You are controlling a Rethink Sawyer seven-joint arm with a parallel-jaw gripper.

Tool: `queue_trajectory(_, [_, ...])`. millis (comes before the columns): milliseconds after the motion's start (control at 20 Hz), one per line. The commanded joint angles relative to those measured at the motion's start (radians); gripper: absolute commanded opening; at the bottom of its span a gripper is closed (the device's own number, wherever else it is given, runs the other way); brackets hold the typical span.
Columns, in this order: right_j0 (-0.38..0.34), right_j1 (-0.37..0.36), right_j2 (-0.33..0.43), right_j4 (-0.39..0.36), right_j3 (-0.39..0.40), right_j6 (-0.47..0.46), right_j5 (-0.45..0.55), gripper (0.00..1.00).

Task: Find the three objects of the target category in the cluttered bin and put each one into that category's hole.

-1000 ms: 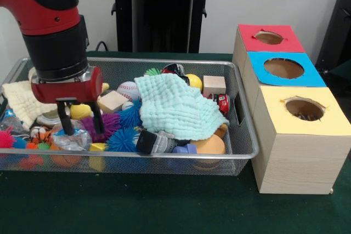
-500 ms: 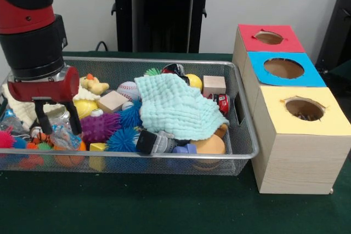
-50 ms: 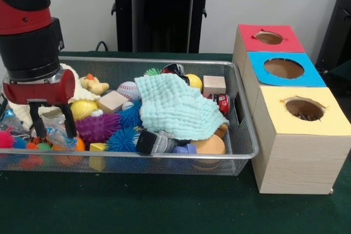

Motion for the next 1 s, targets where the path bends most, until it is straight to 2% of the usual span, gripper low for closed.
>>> queue_trajectory(50, [0.032,0.028,-0.027,-0.08,0.097,-0.083,-0.095,1.0])
queue_trajectory(150, [0.039,0.024,-0.034,-0.087,0.098,-0.077,-0.101,1.0])
queue_trajectory(200, [0.04,0.024,-0.038,-0.083,0.1,-0.069,-0.105,0.0])
queue_trajectory(900, [0.071,-0.006,-0.064,-0.1,0.106,-0.073,-0.113,0.0])
queue_trajectory(950, [0.069,-0.007,-0.066,-0.093,0.111,-0.066,-0.11,1.0])
queue_trajectory(1000, [0.068,-0.006,-0.067,-0.09,0.112,-0.063,-0.108,1.0])
